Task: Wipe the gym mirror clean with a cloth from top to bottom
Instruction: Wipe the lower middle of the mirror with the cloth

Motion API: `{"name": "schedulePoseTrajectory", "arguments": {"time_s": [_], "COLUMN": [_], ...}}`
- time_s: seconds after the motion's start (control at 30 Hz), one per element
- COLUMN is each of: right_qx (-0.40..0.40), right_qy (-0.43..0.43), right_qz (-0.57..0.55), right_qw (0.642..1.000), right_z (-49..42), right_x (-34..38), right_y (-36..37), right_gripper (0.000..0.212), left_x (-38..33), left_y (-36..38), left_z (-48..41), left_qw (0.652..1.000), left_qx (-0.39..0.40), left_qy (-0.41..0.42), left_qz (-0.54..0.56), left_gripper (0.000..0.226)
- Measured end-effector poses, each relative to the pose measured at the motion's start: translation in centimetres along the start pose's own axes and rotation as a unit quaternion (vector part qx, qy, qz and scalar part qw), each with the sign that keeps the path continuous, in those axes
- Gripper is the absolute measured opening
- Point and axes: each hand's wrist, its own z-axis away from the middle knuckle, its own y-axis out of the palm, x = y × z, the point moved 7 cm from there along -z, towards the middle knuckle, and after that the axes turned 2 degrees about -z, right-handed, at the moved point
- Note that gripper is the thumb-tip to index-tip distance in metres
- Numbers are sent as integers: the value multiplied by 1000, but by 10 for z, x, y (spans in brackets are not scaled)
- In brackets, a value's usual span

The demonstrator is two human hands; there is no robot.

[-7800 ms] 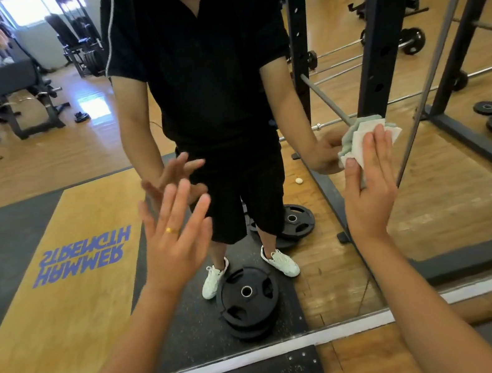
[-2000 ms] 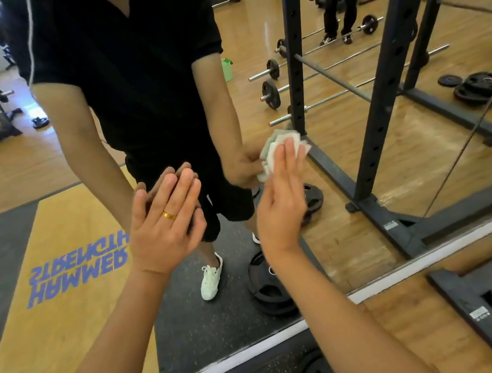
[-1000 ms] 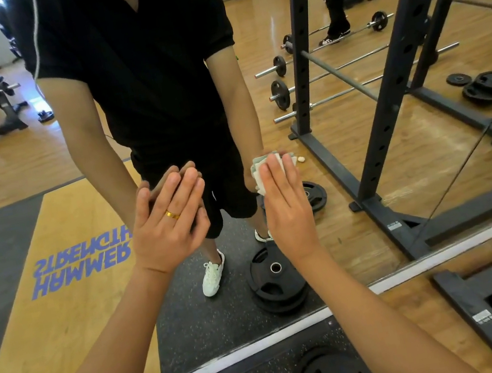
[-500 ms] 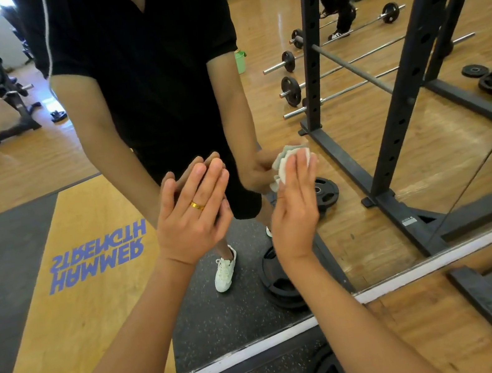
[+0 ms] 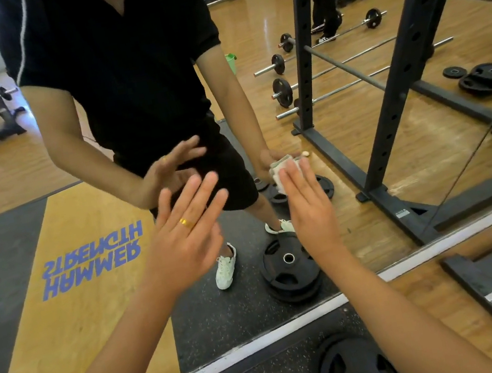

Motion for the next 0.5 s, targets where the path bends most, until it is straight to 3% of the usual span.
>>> {"name": "schedulePoseTrajectory", "arguments": {"time_s": [0.17, 0.37, 0.5], "right_qx": [-88, -148, -173], "right_qy": [64, 215, 274], "right_qz": [7, -115, -129], "right_qw": [994, 958, 937], "right_z": [-10, -25, -38], "right_x": [0, 13, 37], "right_y": [-16, -17, -12], "right_gripper": [37, 38, 39], "left_x": [76, 109, 107], "left_y": [-41, -41, -34], "left_z": [57, 55, 55], "left_qw": [996, 981, 967], "left_qx": [-45, -97, -129], "left_qy": [-59, -82, -86], "left_qz": [-58, -149, -200], "left_gripper": [56, 67, 68]}}
